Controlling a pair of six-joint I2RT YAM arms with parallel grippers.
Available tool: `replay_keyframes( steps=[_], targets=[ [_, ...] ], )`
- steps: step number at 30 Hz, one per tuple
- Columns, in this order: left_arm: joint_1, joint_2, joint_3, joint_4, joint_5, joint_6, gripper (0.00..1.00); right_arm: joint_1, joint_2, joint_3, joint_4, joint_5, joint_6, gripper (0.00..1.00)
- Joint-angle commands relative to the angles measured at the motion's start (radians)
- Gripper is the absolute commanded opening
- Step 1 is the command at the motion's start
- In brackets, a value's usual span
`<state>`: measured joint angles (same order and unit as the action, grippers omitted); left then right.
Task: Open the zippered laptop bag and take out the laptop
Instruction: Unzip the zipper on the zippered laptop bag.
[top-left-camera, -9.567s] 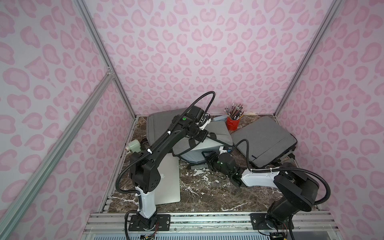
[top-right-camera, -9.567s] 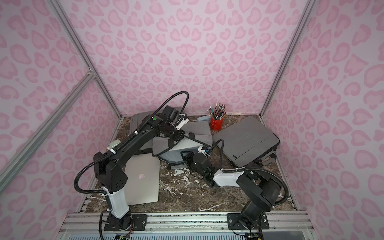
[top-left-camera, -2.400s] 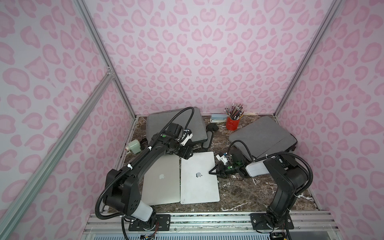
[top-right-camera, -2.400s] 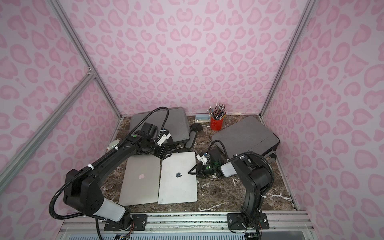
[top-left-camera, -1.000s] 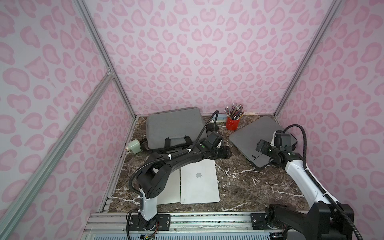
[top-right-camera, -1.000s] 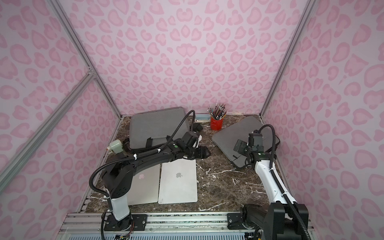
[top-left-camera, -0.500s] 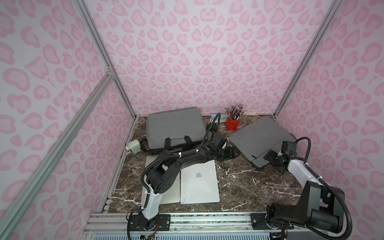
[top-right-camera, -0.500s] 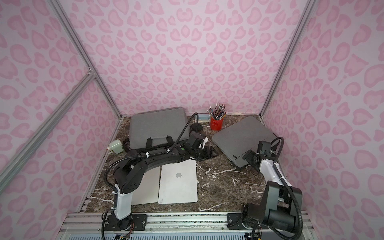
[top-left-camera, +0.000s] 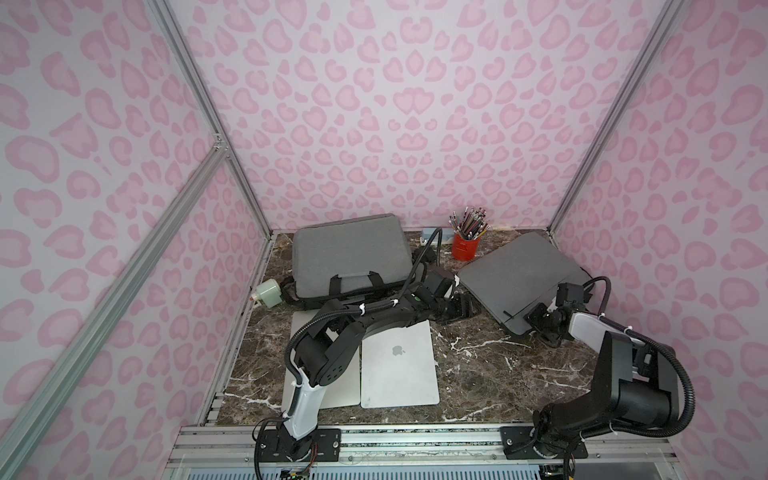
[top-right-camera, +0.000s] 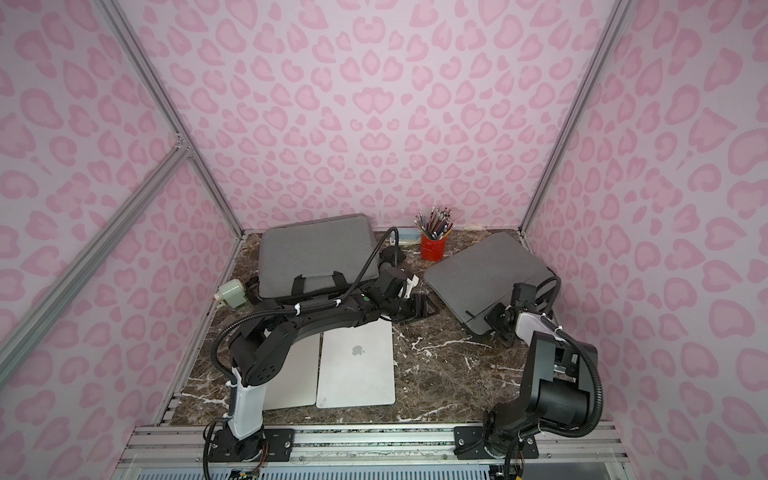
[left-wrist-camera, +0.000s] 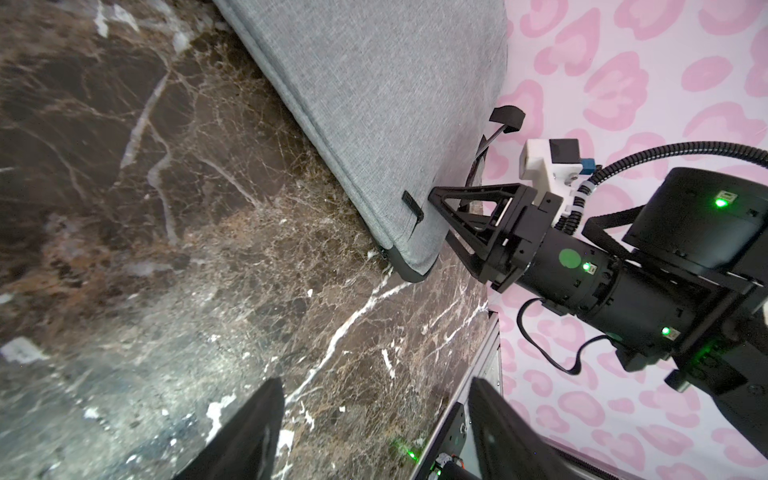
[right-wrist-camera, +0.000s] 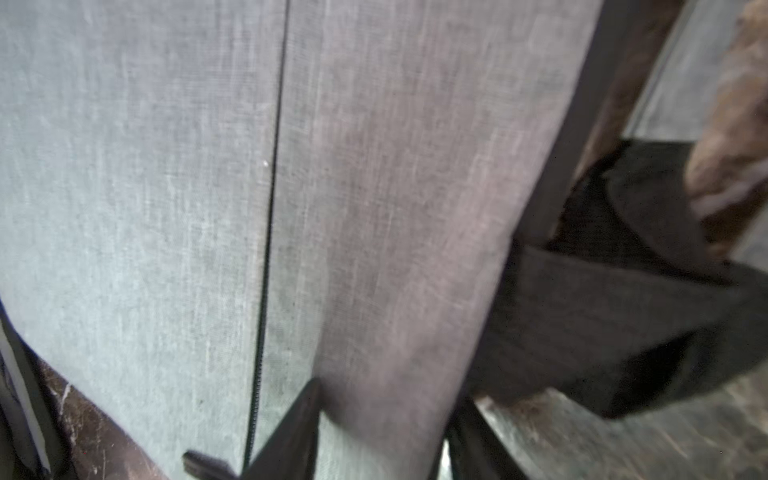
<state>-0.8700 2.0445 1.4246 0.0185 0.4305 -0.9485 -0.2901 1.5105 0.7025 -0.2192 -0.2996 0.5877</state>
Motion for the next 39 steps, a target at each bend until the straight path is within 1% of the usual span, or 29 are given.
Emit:
replay_keyframes(
  steps=[1,2,5,7,13,16,19,23,27,30,33,35,39],
  targets=[
    [0.001,0.019,0.007,0.020,0.009,0.001,0.74,0.008,0.000,-0.024,0.012,-0.041,0.004,0.28],
    [0.000,0.027,0.010,0.021,0.009,-0.002,0.74,0.009,-0.002,-0.030,0.015,-0.057,0.005,0.22],
    [-0.001,0.049,0.019,0.031,0.006,-0.019,0.73,0.018,-0.019,-0.045,0.024,-0.093,0.014,0.10],
    [-0.006,0.060,0.025,0.031,-0.002,-0.024,0.73,0.036,-0.044,-0.051,0.019,-0.111,0.027,0.07],
    [-0.009,0.090,0.073,0.055,-0.013,-0.062,0.73,0.109,-0.158,-0.087,-0.003,-0.144,0.107,0.04],
    [-0.012,0.113,0.106,0.028,-0.010,-0.064,0.73,0.147,-0.223,-0.108,-0.001,-0.148,0.160,0.03],
    [-0.014,0.120,0.097,0.020,-0.022,-0.067,0.73,0.167,-0.262,-0.121,0.002,-0.163,0.196,0.01],
    [-0.014,0.139,0.088,0.042,-0.012,-0.091,0.73,0.202,-0.297,-0.133,0.008,-0.170,0.240,0.00],
    [-0.014,0.135,0.072,0.002,-0.027,-0.082,0.73,0.214,-0.309,-0.130,-0.001,-0.152,0.243,0.00],
    [-0.014,0.115,0.045,-0.008,-0.056,-0.077,0.73,0.219,-0.313,-0.137,0.011,-0.173,0.251,0.00],
    [-0.014,0.141,0.064,0.018,-0.036,-0.102,0.73,0.238,-0.323,-0.147,0.030,-0.196,0.285,0.00],
    [-0.014,0.161,0.081,0.036,-0.018,-0.121,0.71,0.249,-0.330,-0.151,0.038,-0.206,0.303,0.00],
    [-0.008,0.165,0.080,0.061,-0.027,-0.135,0.65,0.267,-0.351,-0.165,0.053,-0.234,0.338,0.00]
  ],
)
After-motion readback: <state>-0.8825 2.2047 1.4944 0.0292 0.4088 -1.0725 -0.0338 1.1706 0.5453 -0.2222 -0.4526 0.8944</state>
